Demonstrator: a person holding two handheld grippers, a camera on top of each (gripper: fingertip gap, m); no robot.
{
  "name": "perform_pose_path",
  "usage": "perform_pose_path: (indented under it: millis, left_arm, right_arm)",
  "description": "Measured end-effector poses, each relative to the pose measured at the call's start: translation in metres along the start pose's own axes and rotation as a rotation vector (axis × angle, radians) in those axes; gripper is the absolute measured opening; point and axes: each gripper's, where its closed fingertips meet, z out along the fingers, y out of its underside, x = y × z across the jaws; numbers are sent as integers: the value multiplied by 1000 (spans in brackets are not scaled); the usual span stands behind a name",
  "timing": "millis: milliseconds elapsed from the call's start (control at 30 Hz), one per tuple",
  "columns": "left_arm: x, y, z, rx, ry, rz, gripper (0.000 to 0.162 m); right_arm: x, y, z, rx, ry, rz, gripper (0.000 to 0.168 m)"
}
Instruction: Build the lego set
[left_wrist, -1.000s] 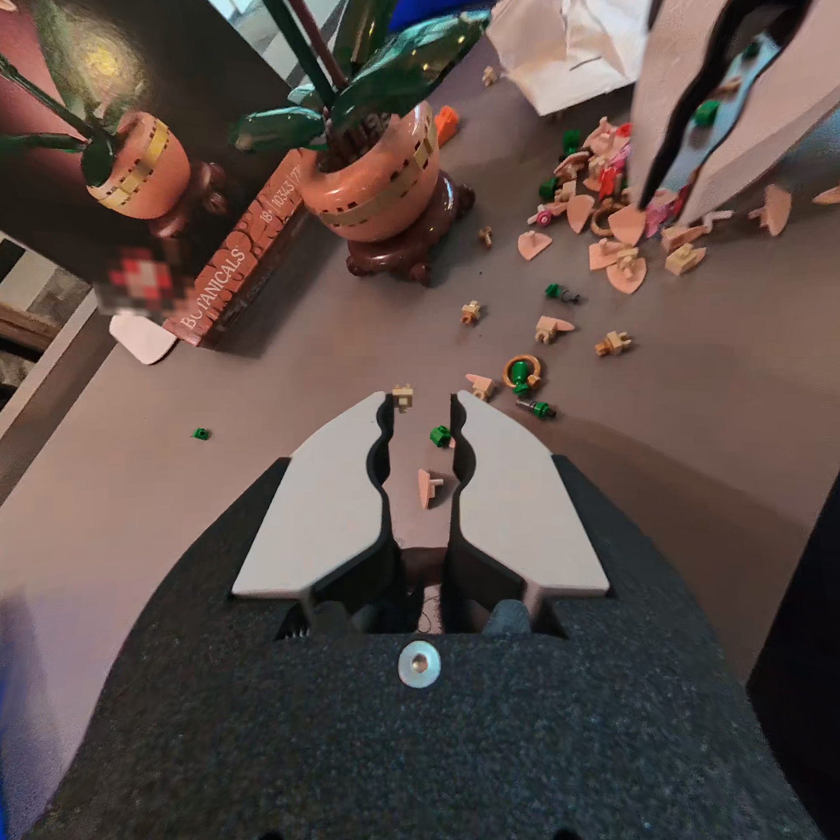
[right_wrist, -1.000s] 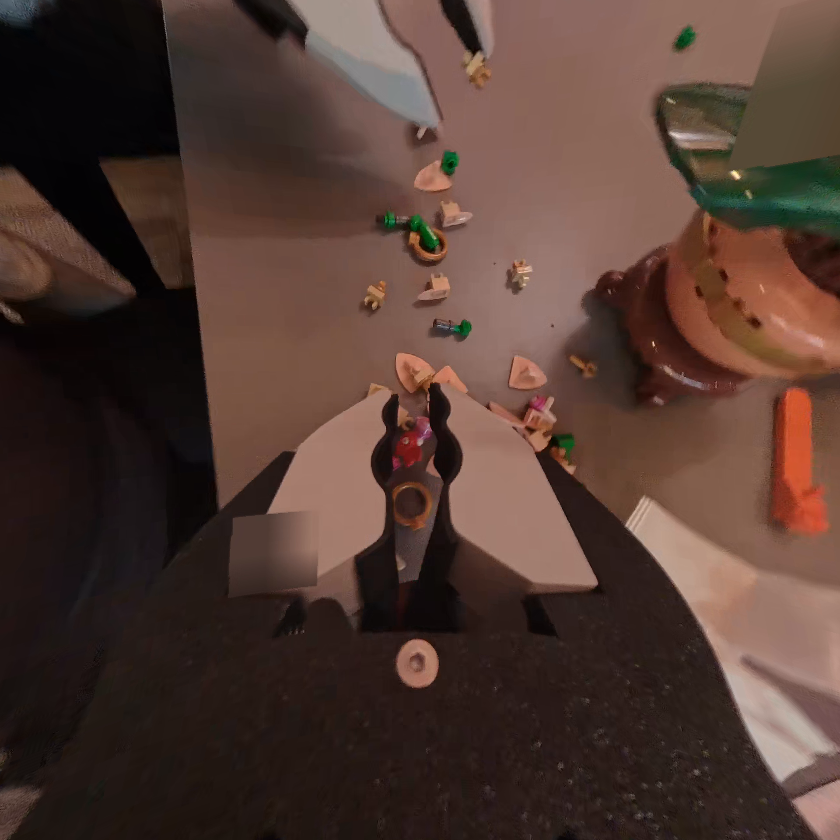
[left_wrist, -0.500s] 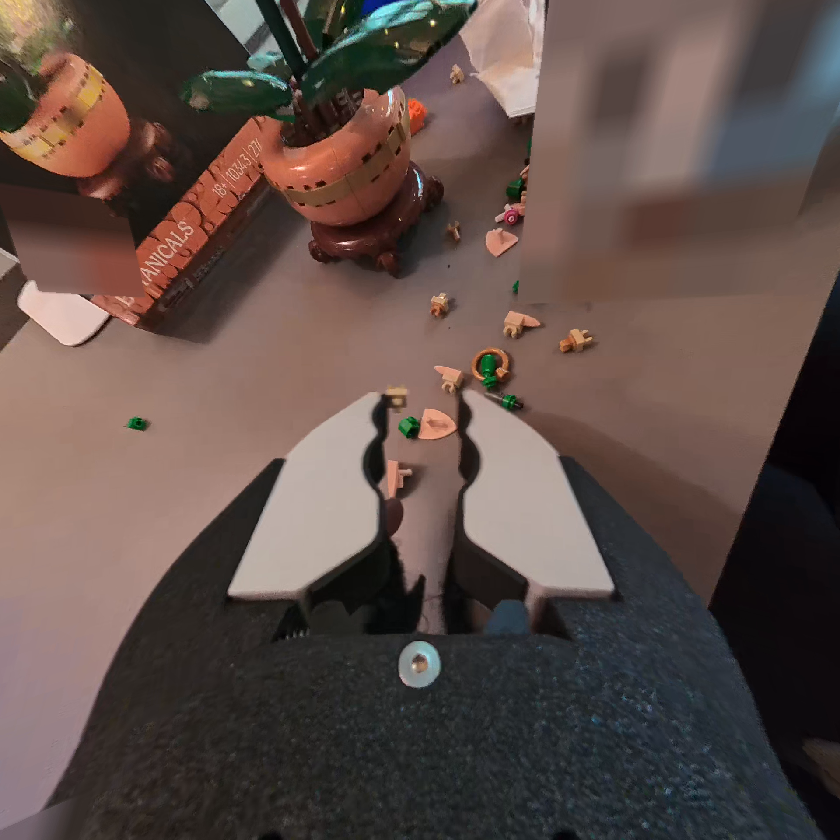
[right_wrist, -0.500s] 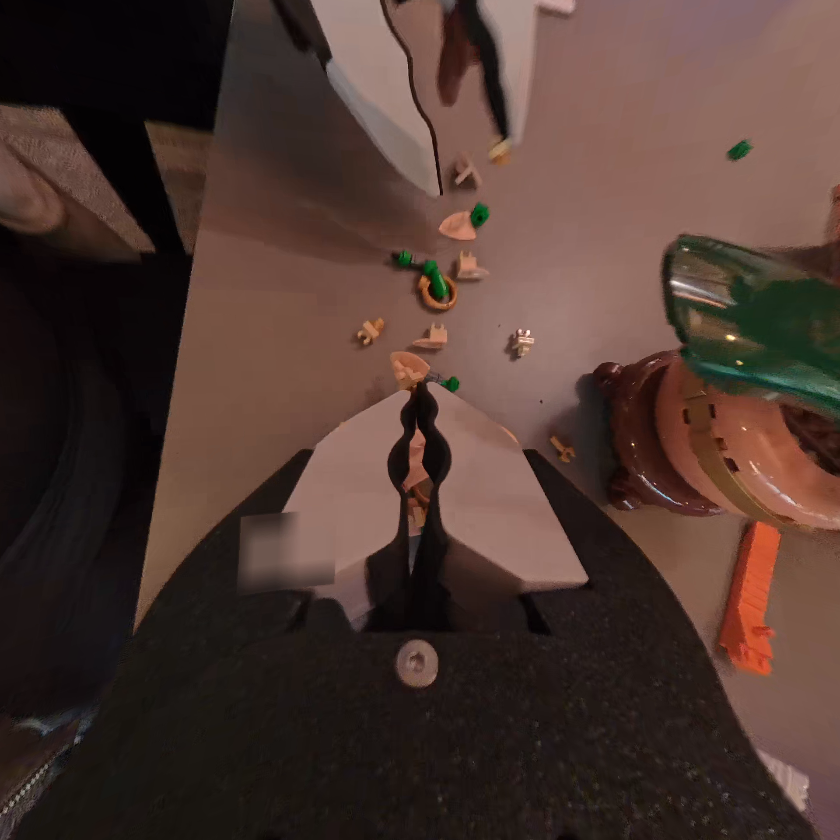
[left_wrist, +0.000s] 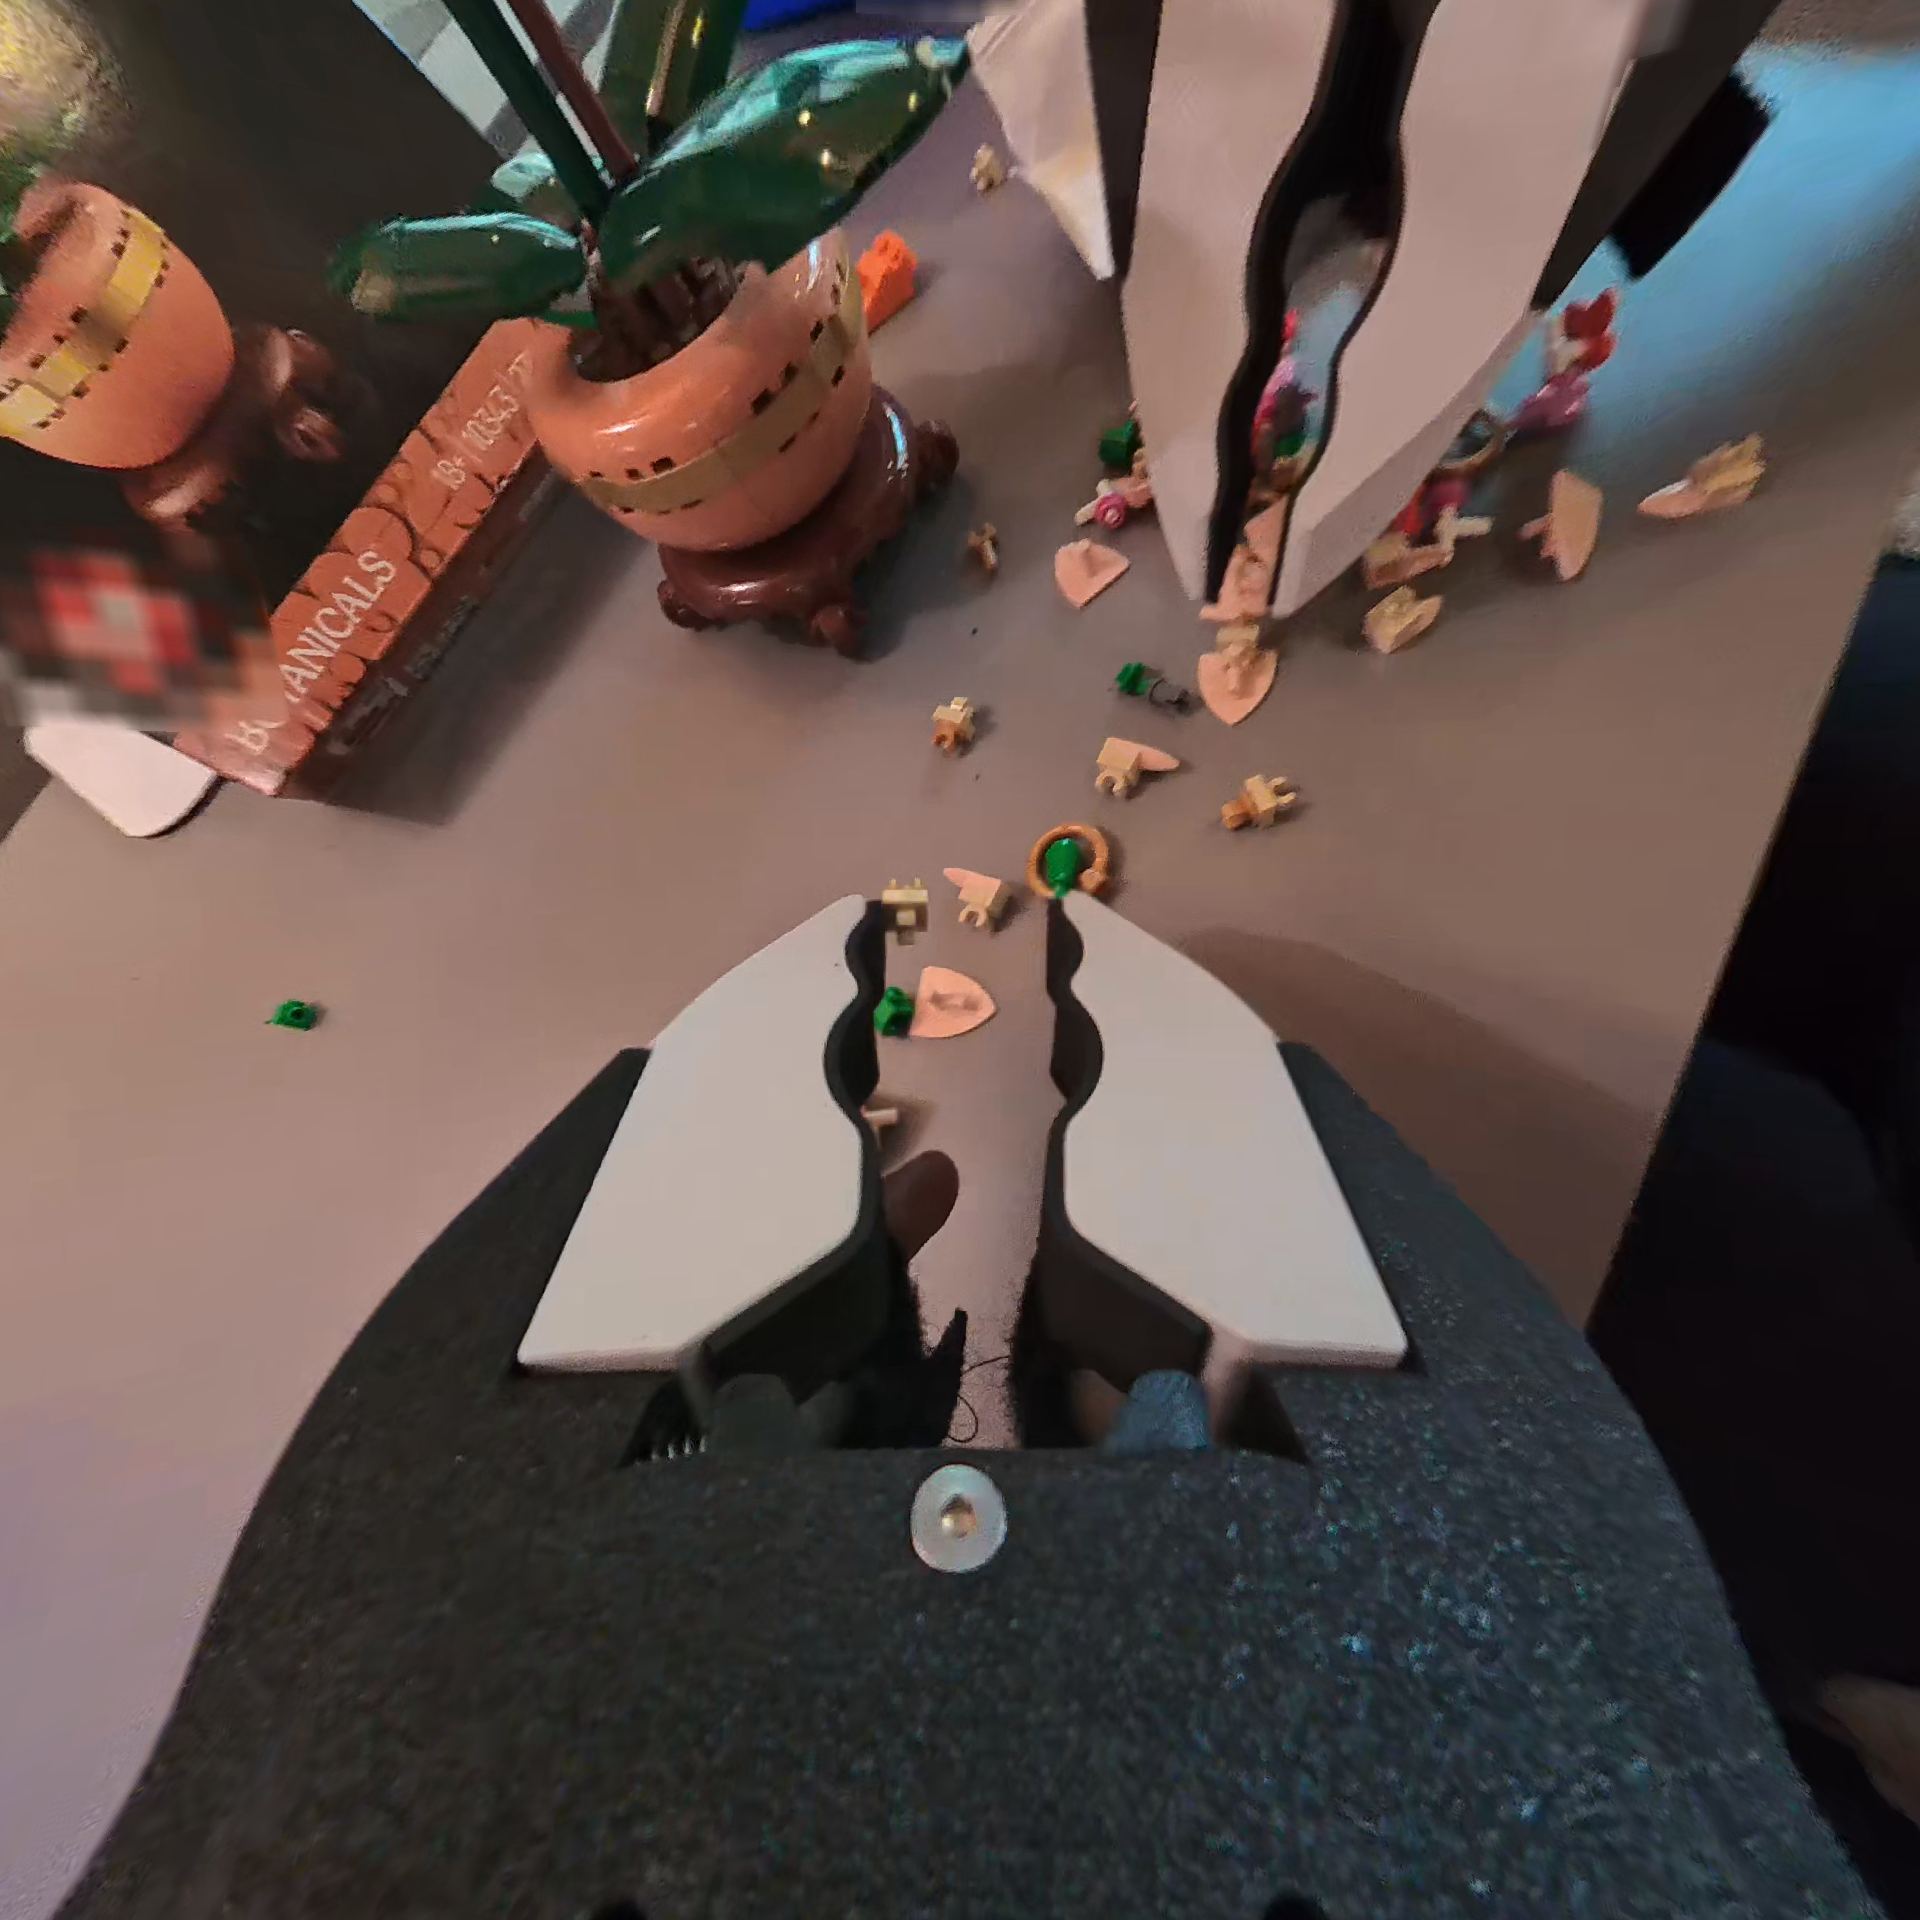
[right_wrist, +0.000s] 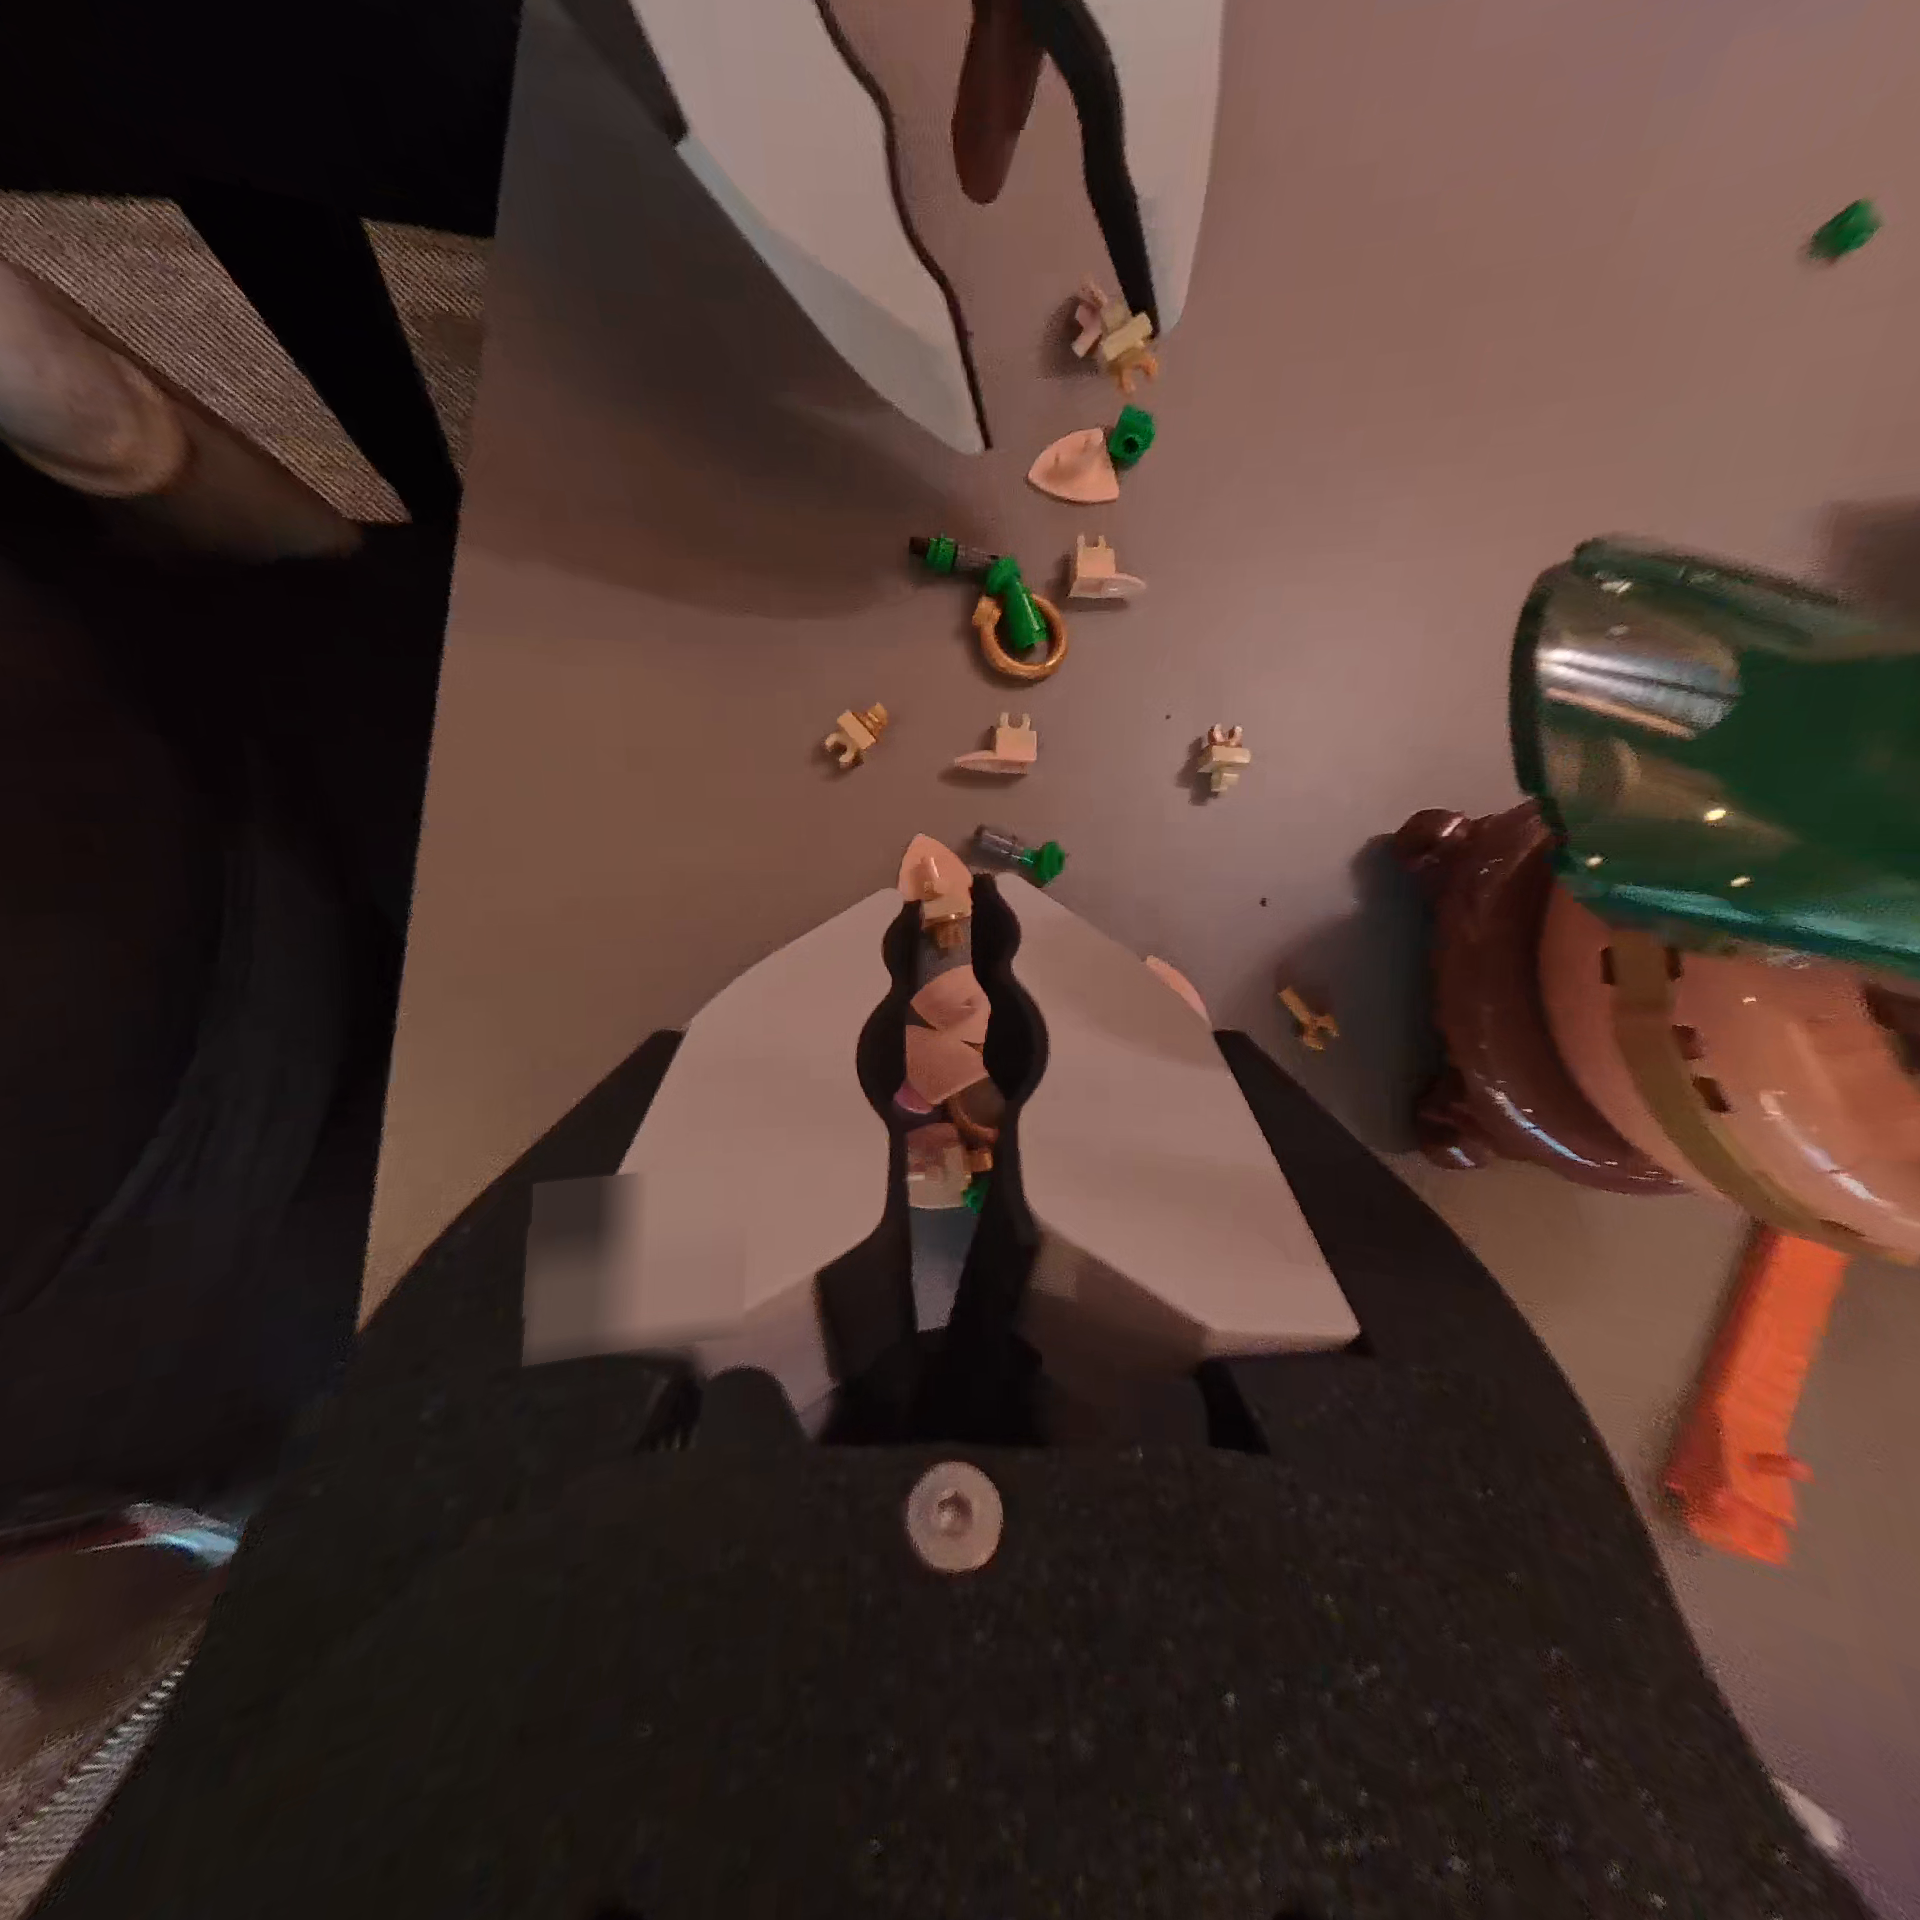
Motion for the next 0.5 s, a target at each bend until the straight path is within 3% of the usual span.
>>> perform_pose_path:
  millis: [33,333,500]
  left_arm:
    - [2,-3,-1,27,15,-19,30]
    - [27,-18,0,151,169,-89,31]
    - [31,-35,11,187,50,69,26]
  right_arm:
    - [-1,1,2,7,-21,26,11]
    - [3,1,9,104,-31,91,5]
    - [3,-17,-5,182,87,24,5]
